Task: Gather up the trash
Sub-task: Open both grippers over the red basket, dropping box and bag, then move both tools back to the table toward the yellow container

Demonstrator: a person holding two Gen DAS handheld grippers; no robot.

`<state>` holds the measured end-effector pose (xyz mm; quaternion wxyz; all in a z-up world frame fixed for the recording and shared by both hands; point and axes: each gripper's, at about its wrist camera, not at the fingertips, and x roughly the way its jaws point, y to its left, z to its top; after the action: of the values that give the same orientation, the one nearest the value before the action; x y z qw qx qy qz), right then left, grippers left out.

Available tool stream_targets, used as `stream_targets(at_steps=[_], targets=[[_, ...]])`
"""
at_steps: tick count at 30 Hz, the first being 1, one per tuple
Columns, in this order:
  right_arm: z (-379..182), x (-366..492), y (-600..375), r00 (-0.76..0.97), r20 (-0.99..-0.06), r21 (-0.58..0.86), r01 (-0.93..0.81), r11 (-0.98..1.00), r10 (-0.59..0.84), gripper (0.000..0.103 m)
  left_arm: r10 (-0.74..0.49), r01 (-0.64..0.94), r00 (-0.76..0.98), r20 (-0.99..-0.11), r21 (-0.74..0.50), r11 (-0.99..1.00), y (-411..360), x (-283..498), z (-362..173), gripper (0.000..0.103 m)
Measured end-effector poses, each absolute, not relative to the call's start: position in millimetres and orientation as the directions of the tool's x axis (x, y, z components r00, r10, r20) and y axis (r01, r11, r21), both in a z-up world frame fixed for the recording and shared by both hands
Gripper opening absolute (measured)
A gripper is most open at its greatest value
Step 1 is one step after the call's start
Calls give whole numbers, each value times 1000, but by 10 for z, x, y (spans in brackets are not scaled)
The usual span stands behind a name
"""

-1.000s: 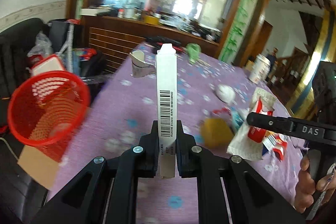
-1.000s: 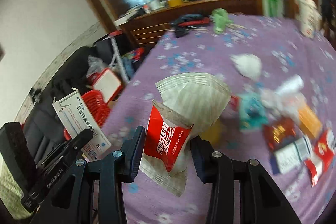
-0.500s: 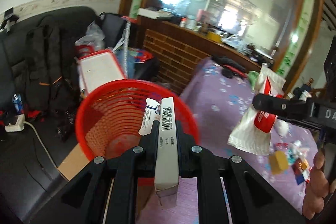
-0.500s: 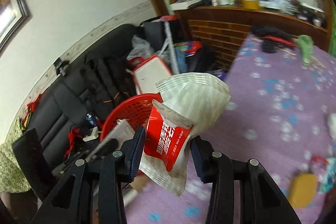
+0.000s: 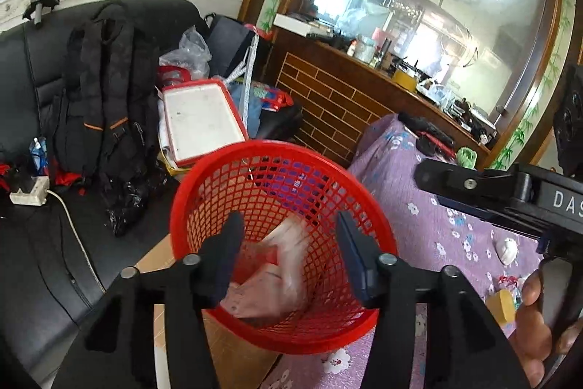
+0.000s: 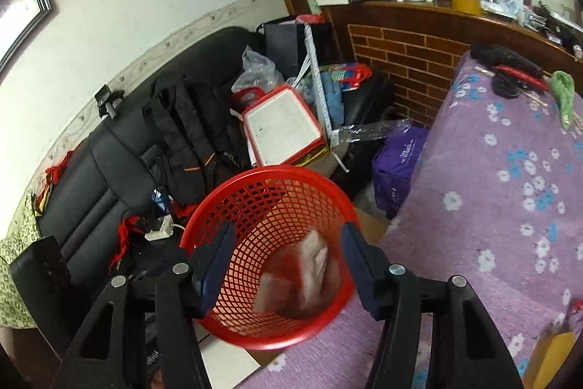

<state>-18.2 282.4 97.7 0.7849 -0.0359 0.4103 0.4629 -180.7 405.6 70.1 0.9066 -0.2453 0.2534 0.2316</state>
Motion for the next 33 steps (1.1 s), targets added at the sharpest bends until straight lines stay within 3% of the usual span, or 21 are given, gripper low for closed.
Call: stream_targets(at_steps=[4,6,14,29,33], targets=[[1085,-224,2408,273,-658,325,-738,591,702,71,291,-524,781,-552,-327,786,3894,-1869,797,53],[1104,-260,2177,299,-652,320,-724,611,697,75,287,-507,791,-540,-318,801,3752,-1885,851,59],[988,-362,1156,377,-672,307,-642,703,637,76,215,-397,819,-532,-253,882,2982,-1743,926,64],[767,-305,-1439,594,-656,386,-268,883,466,76,-56,-85,749,-661,-180,980,1401,-929,735,74],[727,-326,-1911,629,-645,414,-190,890,434,75,-67,5,696,-715,-89,996,958,-687,613,79]])
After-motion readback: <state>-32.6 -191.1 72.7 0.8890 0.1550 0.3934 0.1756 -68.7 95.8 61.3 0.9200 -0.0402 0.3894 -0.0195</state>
